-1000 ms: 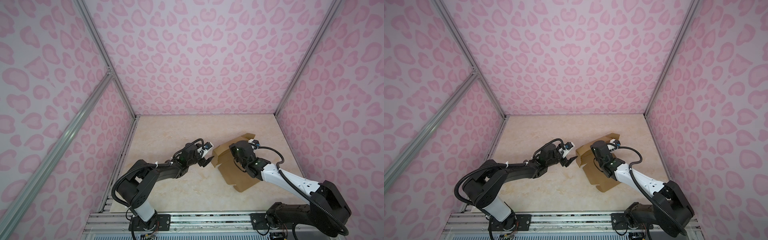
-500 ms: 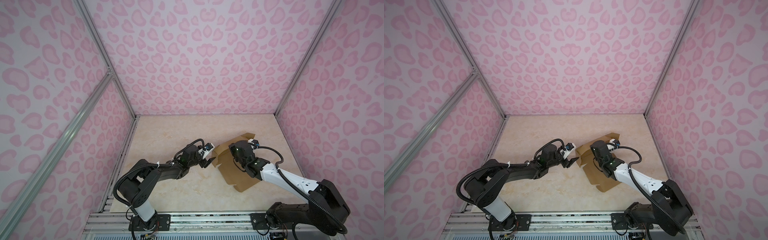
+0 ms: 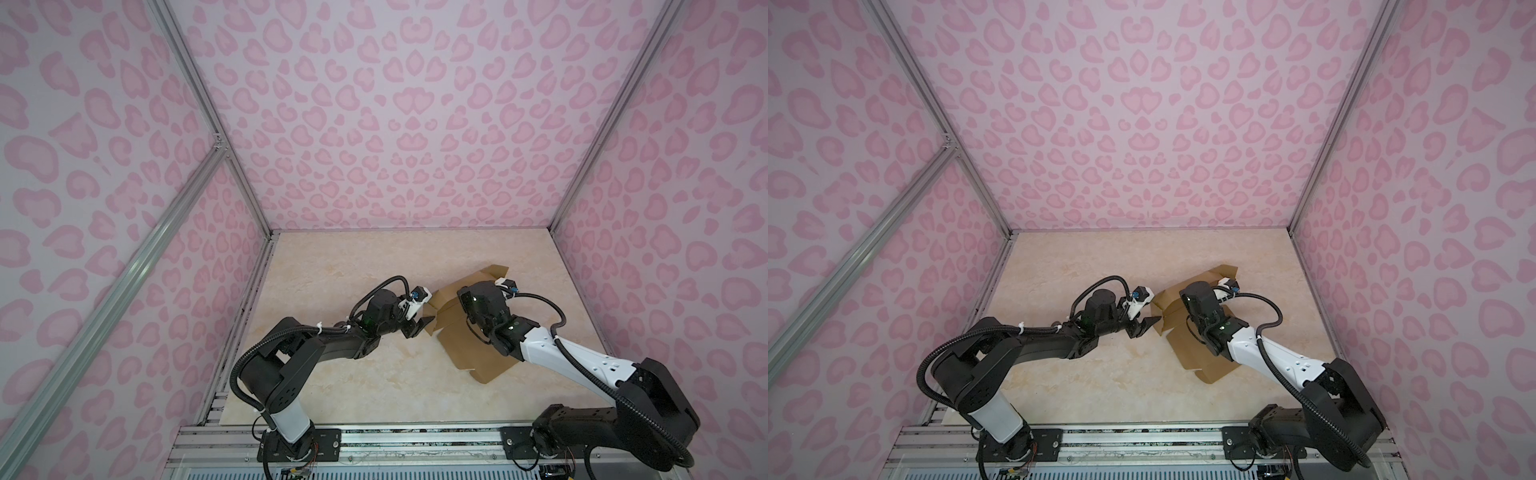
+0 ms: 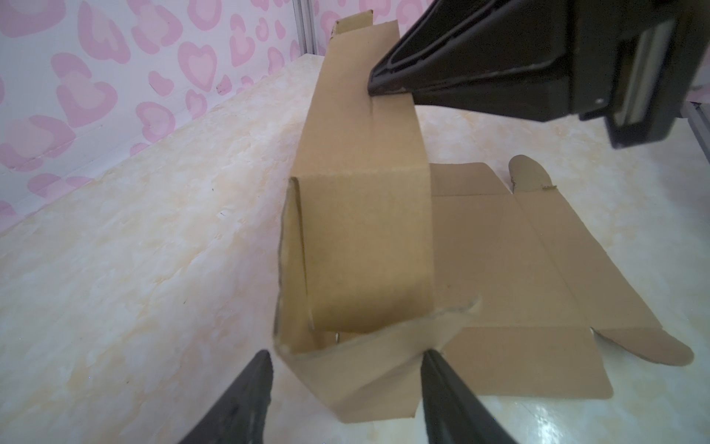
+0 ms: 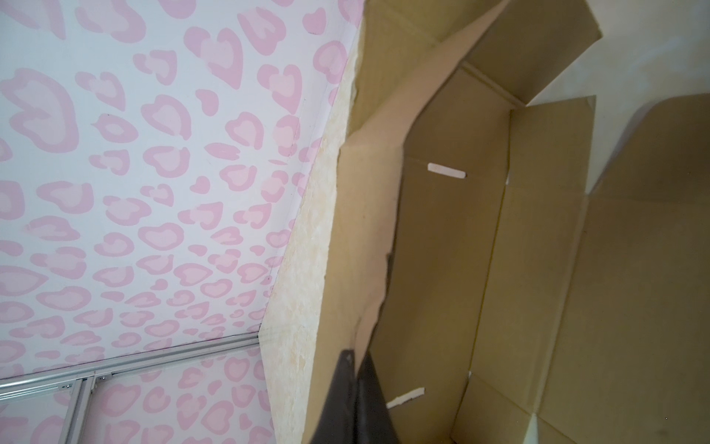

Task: Assemble paper box
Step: First fold the bottom flaps of a flat cardboard box at the center of the table.

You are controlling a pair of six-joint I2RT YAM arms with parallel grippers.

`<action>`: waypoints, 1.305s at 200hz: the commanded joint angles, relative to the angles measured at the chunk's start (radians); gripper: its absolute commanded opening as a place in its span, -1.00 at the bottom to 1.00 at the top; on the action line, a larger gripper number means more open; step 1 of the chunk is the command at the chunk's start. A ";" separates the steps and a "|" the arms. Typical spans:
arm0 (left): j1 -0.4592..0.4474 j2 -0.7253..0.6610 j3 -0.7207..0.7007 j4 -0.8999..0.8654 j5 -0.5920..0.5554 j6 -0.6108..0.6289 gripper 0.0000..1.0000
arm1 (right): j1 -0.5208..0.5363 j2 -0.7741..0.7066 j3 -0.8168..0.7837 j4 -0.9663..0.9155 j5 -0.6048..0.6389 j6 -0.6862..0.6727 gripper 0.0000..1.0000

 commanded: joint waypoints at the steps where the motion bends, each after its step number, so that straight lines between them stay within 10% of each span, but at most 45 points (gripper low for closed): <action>1: -0.004 -0.010 -0.002 0.074 0.025 -0.035 0.25 | 0.001 -0.001 -0.002 -0.039 -0.027 -0.008 -1.00; 261: -0.030 -0.038 -0.052 0.143 0.020 -0.180 0.02 | 0.014 -0.027 0.017 -0.060 -0.024 -0.004 -1.00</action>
